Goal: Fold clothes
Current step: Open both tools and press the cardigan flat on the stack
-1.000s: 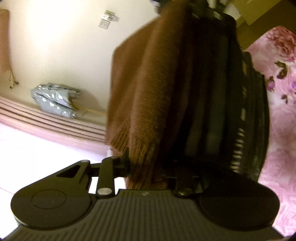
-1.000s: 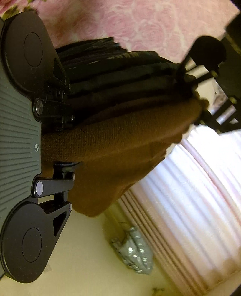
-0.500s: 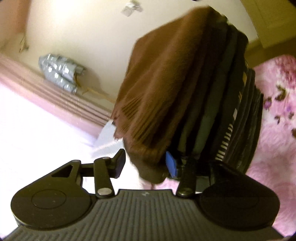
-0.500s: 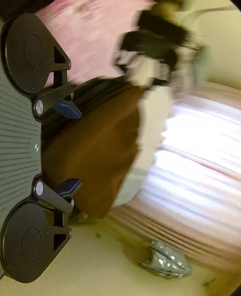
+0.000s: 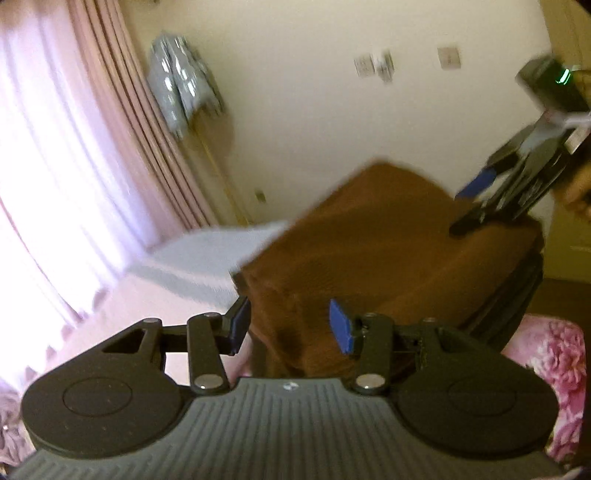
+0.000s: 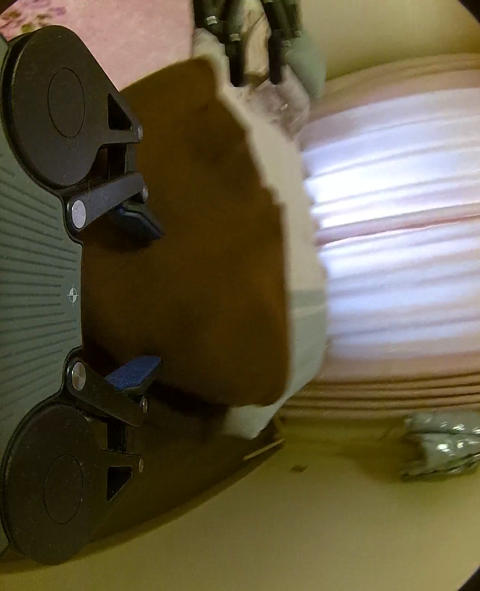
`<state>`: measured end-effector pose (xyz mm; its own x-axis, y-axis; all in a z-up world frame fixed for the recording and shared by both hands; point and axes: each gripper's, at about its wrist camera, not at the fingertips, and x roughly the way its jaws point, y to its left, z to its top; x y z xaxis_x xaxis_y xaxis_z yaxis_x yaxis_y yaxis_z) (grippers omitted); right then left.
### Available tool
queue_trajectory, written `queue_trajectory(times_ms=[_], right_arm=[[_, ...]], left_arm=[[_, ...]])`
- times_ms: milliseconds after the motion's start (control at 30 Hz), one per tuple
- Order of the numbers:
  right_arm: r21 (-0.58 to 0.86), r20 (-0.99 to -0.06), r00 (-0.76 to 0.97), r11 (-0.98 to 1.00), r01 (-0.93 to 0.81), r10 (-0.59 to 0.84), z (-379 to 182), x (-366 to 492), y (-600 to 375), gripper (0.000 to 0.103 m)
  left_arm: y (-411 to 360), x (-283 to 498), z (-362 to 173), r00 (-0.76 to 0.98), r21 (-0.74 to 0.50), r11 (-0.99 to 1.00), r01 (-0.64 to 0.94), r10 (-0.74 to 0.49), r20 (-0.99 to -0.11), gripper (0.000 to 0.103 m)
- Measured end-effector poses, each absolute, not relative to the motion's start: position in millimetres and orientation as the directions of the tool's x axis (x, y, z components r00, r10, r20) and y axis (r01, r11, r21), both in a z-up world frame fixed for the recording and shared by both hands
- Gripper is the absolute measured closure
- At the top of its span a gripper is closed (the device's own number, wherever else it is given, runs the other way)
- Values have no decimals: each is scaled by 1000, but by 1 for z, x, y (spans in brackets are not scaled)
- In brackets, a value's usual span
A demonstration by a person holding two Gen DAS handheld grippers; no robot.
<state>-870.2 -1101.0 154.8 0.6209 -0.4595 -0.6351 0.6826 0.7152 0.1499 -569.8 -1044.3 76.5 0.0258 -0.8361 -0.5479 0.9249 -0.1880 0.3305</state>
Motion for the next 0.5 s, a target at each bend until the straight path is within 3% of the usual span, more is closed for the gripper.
queue_trajectory(times_ms=[100, 267, 367, 400, 467, 500], right_arm=[[189, -607, 642, 699, 689, -469, 161, -886, -1098, 30], [197, -522, 675, 696, 690, -521, 181, -911, -1075, 30], [221, -476, 681, 673, 705, -557, 185, -921, -1057, 29], [239, -464, 683, 662, 710, -564, 183, -923, -1051, 17], [271, -446, 686, 643, 716, -575, 179, -925, -1039, 0], [285, -441, 687, 636, 717, -577, 176, -925, -1032, 0]], left_arm=[[-1061, -571, 66, 50, 326, -188, 926, -797, -602, 60], [-1050, -566, 82, 99, 302, -101, 948, -809, -579, 58], [-1035, -564, 93, 135, 251, -16, 968, -809, -573, 46], [-1028, -565, 95, 148, 233, 13, 972, -807, -572, 39], [-1018, -565, 92, 174, 200, 68, 978, -796, -580, 33], [-1007, -567, 90, 178, 181, 85, 980, -786, -593, 27]])
